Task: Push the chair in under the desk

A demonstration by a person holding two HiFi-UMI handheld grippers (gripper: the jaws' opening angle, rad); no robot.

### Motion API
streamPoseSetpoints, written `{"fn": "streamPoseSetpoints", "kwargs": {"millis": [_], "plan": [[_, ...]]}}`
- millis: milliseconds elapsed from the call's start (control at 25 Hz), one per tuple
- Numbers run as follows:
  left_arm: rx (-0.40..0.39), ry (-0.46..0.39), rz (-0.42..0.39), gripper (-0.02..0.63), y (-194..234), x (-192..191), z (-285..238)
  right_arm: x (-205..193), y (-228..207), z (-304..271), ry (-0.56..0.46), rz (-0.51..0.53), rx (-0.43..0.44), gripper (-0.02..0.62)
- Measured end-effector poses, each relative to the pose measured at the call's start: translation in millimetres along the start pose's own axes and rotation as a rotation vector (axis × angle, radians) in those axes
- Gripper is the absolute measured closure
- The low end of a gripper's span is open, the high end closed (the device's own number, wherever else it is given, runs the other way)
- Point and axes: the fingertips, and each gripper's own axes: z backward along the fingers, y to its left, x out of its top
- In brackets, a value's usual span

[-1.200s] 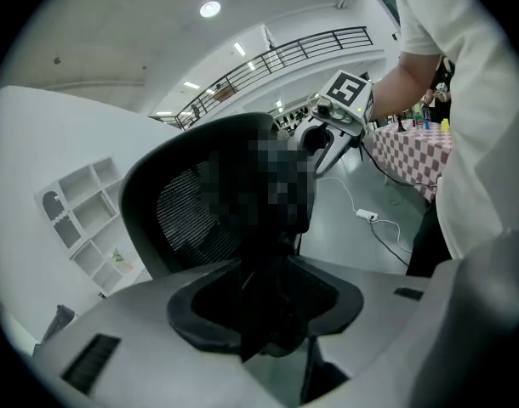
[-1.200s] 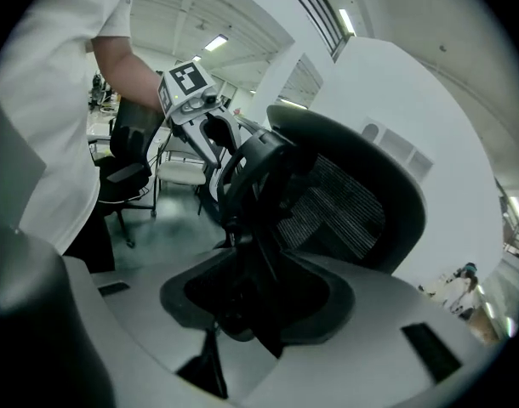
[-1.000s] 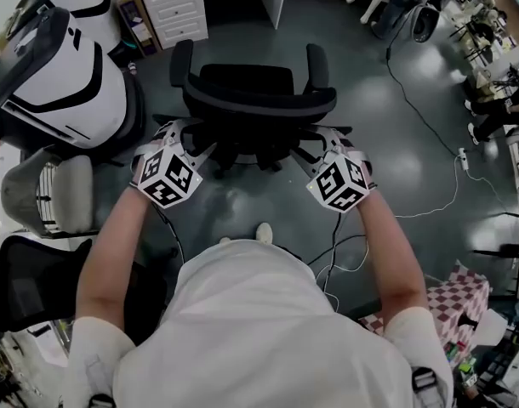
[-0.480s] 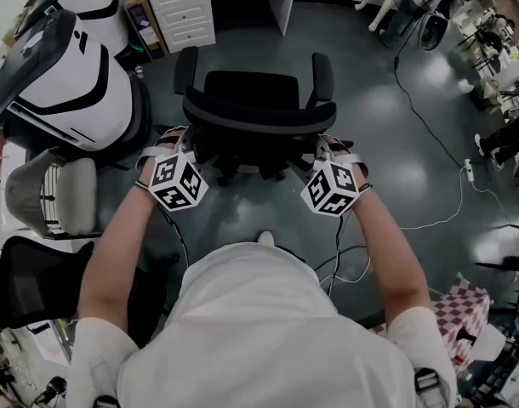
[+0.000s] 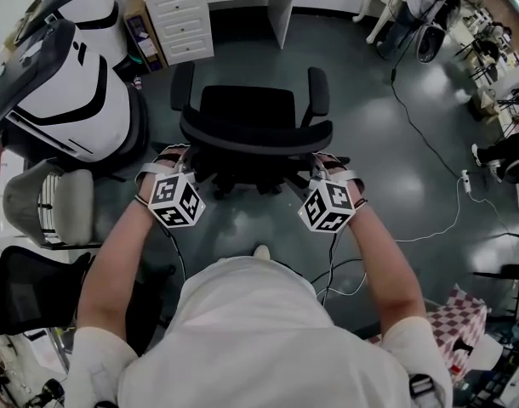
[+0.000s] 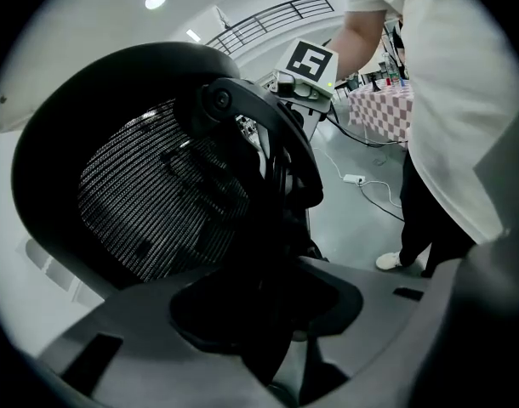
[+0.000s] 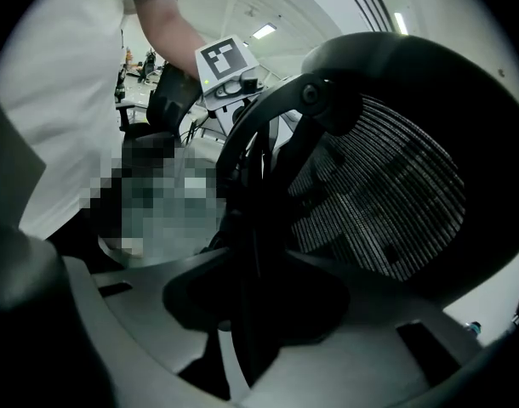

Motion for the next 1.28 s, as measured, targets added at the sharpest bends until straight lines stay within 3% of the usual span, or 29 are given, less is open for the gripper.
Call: {"fn": "streamPoseSetpoints", "kwargs": {"millis": [680, 1280], "plan": [[-0.004, 0.014, 0.004, 0.453, 30.9, -10.2, -25.1, -10.3, -32.0, -24.0, 0.014, -0.039, 0.081, 0.482], [-0.015, 0.027, 0.021, 0.446, 63.2, -20.0, -40.7, -10.9, -60.6, -41.9, 0.010, -0.049, 0.101, 0.485]]}}
